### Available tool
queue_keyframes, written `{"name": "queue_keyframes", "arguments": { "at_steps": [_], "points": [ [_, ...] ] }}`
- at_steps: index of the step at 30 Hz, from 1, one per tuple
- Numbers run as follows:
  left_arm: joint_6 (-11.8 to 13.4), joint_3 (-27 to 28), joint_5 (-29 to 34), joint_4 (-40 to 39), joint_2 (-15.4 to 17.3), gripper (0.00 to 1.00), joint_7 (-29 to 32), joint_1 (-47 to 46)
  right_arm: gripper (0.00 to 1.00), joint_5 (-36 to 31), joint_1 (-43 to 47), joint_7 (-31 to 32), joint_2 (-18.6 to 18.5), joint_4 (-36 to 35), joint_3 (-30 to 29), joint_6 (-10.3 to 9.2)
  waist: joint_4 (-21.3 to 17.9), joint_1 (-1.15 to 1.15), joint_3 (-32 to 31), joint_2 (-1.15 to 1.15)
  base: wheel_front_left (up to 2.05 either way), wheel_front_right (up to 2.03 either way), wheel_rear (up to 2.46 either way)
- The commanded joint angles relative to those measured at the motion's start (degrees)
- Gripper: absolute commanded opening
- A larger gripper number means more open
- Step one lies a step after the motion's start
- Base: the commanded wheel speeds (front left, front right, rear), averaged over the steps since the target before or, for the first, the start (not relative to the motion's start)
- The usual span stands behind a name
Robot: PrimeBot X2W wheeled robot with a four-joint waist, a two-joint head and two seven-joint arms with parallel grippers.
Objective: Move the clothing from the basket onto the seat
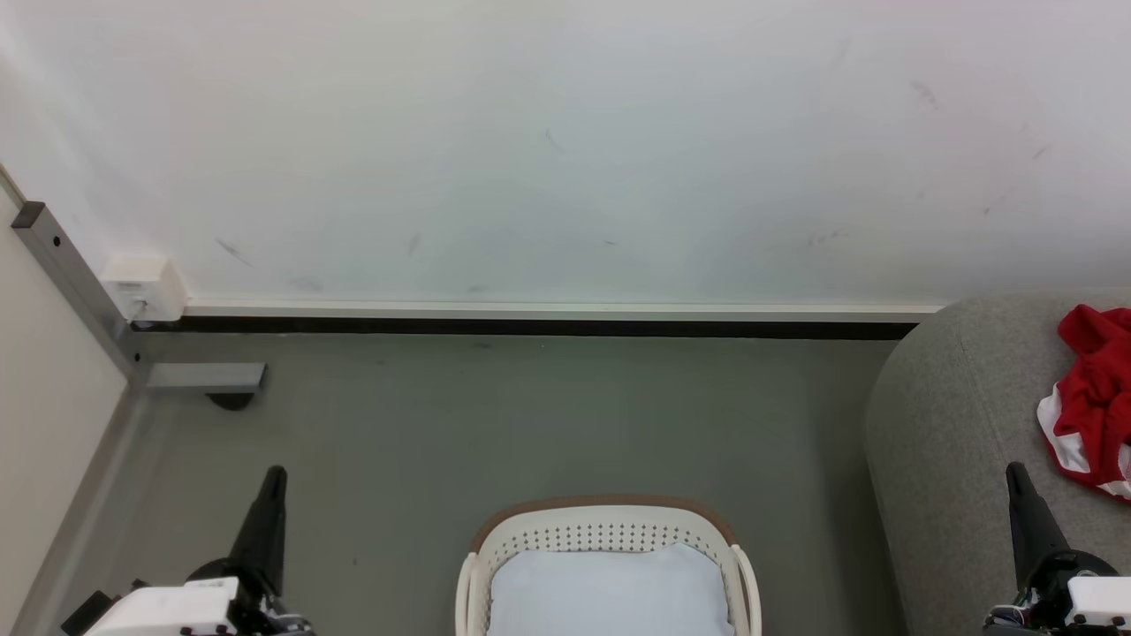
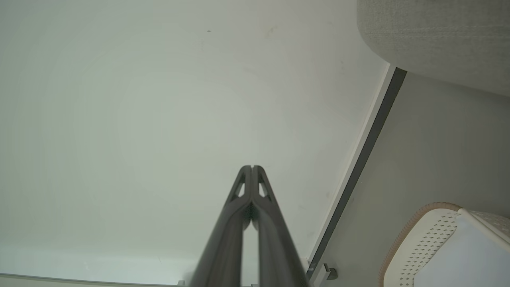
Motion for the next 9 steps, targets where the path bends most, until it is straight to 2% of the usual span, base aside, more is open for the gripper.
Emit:
{"name": "queue_keyframes", "arguments": {
  "at_steps": [1,9],
  "points": [
    [0.02,0.15,-0.71,-0.22,0.12,0.00,0.22,-0.52,0.00,0.32,-0.54,-0.11,-0.50,-0.08,-0.03,-0.14,0.00,0.00,0.00,0.00,0.00,0.00,0.00],
    [0.03,0.15,-0.71,-0.22,0.12,0.00,0.23,-0.52,0.00,0.44,-0.53,-0.12,-0.53,-0.11,0.05,-0.14,0.00,0.00,0.00,0.00,0.00,0.00,0.00]
  ]
}}
